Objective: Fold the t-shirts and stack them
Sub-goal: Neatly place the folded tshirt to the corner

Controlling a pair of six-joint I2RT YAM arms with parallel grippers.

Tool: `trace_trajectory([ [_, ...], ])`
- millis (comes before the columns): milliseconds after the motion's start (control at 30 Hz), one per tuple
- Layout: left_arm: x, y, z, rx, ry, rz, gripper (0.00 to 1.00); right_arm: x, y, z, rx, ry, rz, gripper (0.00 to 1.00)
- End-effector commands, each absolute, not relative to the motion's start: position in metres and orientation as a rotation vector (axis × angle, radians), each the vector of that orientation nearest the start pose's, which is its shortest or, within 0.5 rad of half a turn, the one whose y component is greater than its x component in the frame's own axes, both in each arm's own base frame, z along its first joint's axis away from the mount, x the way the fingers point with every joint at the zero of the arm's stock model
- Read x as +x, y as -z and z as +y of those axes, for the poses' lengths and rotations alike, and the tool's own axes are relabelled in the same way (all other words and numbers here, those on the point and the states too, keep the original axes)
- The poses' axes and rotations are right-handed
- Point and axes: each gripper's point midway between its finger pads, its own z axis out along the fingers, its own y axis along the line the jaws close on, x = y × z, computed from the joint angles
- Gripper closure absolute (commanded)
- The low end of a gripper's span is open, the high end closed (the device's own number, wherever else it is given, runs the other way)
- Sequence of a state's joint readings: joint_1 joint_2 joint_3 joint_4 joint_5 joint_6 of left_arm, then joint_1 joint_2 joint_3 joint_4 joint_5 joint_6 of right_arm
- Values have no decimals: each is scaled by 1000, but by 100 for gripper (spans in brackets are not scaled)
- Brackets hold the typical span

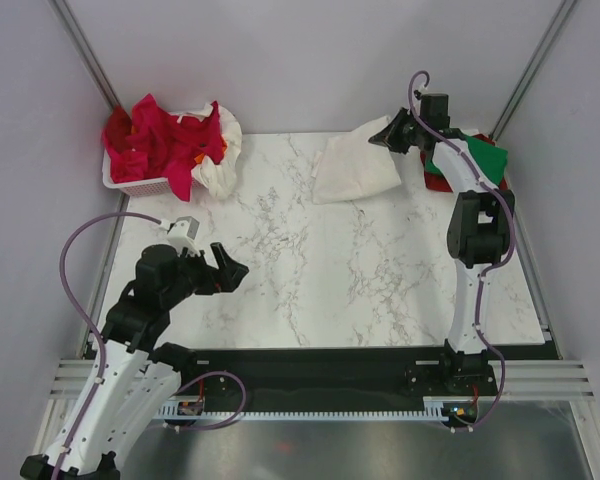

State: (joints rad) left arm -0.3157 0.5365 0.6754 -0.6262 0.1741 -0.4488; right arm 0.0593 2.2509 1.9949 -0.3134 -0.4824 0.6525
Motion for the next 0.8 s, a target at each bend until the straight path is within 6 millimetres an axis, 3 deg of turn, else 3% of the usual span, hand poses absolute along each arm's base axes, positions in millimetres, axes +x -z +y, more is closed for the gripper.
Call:
trace_trajectory([
  [0, 204, -202, -118, -55, 667, 2078, 0, 607, -194, 126, 355, -875, 2156, 100],
  [33, 204, -204, -117, -58, 666, 2072, 0, 610, -197, 123, 357, -867, 2151, 100],
  [67, 203, -204, -117, -57, 666, 2069, 0, 616, -214, 115, 349, -858, 2116, 100],
  [133, 204, -204, -117, -61, 664, 2070, 0, 619, -213, 107, 364, -847, 2127, 100],
  [167, 204, -203, -116, -63, 662, 2073, 0, 622, -224, 103, 358, -853, 2104, 100],
  [267, 204, -200, -118, -56, 668, 2088, 0, 627, -237, 63, 407, -839, 2063, 100],
  [433, 205, -198, -119, -51, 670, 2101, 0, 623, -251, 23, 436, -829, 2041, 100],
  [533, 205, -197, -120, -49, 672, 2105, 0, 620, -259, -14, 483, -810, 2012, 100],
  [567, 205, -197, -120, -50, 672, 2106, 0, 618, -260, -38, 521, -793, 1996, 99],
  [633, 206, -195, -121, -49, 673, 2117, 0, 616, -258, -63, 562, -790, 1982, 98],
  [667, 206, -195, -121, -46, 674, 2119, 0, 614, -259, -90, 606, -776, 1961, 97],
  [733, 206, -193, -123, -43, 679, 2134, 0, 612, -245, -112, 649, -795, 1961, 95],
  [767, 207, -192, -123, -42, 677, 2139, 0, 609, -234, -136, 698, -776, 1957, 95],
])
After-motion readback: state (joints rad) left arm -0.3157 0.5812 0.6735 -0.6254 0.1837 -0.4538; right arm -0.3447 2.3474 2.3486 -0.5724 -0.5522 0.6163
